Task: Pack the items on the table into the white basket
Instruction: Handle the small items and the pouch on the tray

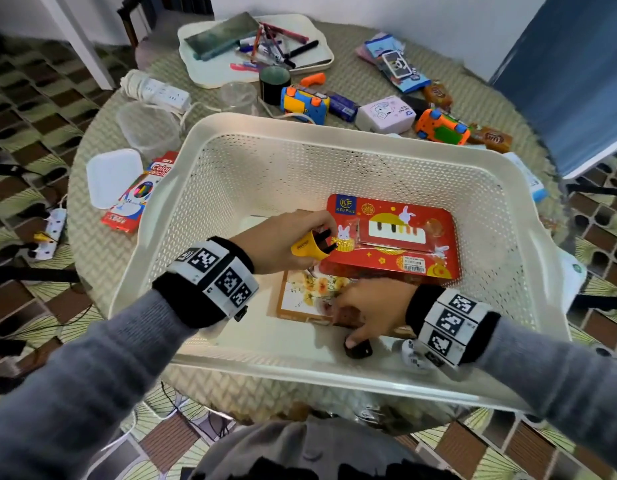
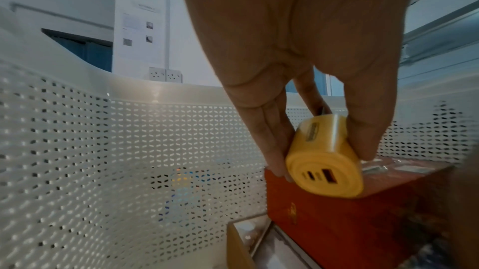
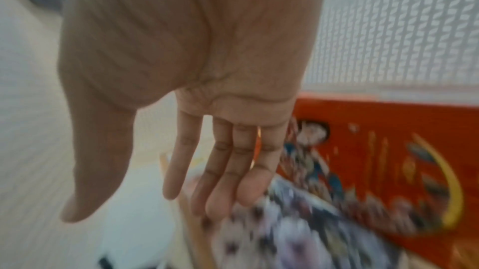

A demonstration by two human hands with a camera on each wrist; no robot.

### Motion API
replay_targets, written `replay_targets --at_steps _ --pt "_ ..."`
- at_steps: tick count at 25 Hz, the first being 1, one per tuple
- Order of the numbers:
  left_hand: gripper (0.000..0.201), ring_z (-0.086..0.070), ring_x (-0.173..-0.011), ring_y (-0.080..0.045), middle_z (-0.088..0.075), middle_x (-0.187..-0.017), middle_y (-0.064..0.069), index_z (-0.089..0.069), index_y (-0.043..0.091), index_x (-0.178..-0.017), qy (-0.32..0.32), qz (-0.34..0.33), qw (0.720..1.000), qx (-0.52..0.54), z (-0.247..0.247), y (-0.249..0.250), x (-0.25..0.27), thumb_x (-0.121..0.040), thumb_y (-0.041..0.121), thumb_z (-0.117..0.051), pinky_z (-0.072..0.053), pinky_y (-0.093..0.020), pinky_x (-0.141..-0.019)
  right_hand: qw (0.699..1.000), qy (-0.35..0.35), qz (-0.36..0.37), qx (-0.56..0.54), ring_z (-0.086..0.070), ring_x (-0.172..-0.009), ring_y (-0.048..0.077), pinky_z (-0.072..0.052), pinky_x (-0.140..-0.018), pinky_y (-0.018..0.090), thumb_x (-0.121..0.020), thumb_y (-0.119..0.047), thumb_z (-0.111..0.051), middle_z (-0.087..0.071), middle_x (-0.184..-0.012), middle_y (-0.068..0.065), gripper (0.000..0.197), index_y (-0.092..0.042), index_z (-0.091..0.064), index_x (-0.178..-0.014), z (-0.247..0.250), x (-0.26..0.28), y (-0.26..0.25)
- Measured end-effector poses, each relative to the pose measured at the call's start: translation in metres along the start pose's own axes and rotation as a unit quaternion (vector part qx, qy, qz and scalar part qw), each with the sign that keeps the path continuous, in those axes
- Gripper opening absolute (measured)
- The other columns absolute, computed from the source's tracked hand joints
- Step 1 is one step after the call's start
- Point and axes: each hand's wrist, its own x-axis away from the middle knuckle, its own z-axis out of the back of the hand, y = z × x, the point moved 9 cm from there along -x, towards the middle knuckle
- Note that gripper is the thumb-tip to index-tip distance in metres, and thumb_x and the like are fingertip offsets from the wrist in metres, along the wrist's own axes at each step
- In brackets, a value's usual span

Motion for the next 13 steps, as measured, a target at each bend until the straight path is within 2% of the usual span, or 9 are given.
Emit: replay_targets --at_steps 2,5,8,10,13 --pt "0.044 -0.052 -0.088 -0.012 -0.055 -0.11 0.005 -0.046 0.026 -0.115 -0.005 -0.018 0.999 0.035 -0.007 0.007 -0.001 -0.081 0.013 -0.07 -0.049 -0.036 -0.078 0.998 0.062 -0.01 -0.013 -0.056 -0.08 0.012 -0.049 -0.071 0.03 -0.083 -0.045 -0.066 -0.063 -0.096 -0.007 0.038 -0.026 -0.06 -0.115 0.034 0.021 -0.005" --pt "0.056 -0.05 -0.083 0.007 -0.048 -0.101 0.015 -0.041 0.028 -0.118 -0.034 -0.035 0.995 0.088 -0.023 0.016 -0.005 -0.076 0.008 -0.073 -0.042 -0.014 -0.07 0.986 0.16 -0.018 -0.032 -0.054 -0.077 0.01 -0.046 -0.071 0.029 -0.087 -0.045 -0.06 -0.062 -0.093 -0.006 0.034 -0.025 -0.059 -0.115 0.085 0.07 -0.011" --pt "0.065 -0.05 -0.097 0.004 -0.05 -0.107 0.019 -0.041 0.027 -0.128 -0.08 -0.077 0.99 0.089 -0.046 0.024 -0.01 -0.075 0.018 -0.077 -0.043 -0.016 -0.082 0.974 0.215 -0.062 -0.035 -0.054 -0.085 0.007 -0.047 -0.077 0.032 -0.085 -0.058 -0.051 -0.06 -0.1 -0.01 0.043 -0.029 -0.056 -0.116 0.111 0.127 -0.009" --pt "0.061 -0.051 -0.1 0.004 -0.054 -0.111 0.02 -0.046 0.024 -0.128 -0.122 -0.092 0.985 0.073 -0.064 0.027 -0.012 -0.076 0.022 -0.078 -0.04 -0.009 -0.083 0.959 0.258 -0.115 -0.034 -0.051 -0.093 0.007 -0.047 -0.082 0.035 -0.082 -0.062 -0.044 -0.058 -0.105 -0.009 0.05 -0.03 -0.056 -0.118 0.116 0.161 -0.001" --pt "0.056 -0.049 -0.111 -0.002 -0.055 -0.123 0.012 -0.051 0.022 -0.127 -0.17 -0.125 0.977 0.036 -0.089 0.033 -0.012 -0.078 0.022 -0.076 -0.034 -0.007 -0.091 0.912 0.327 -0.244 -0.05 -0.046 -0.11 0.016 -0.042 -0.095 0.042 -0.081 -0.058 -0.04 -0.052 -0.118 -0.002 0.056 -0.029 -0.05 -0.128 0.107 0.206 0.021"
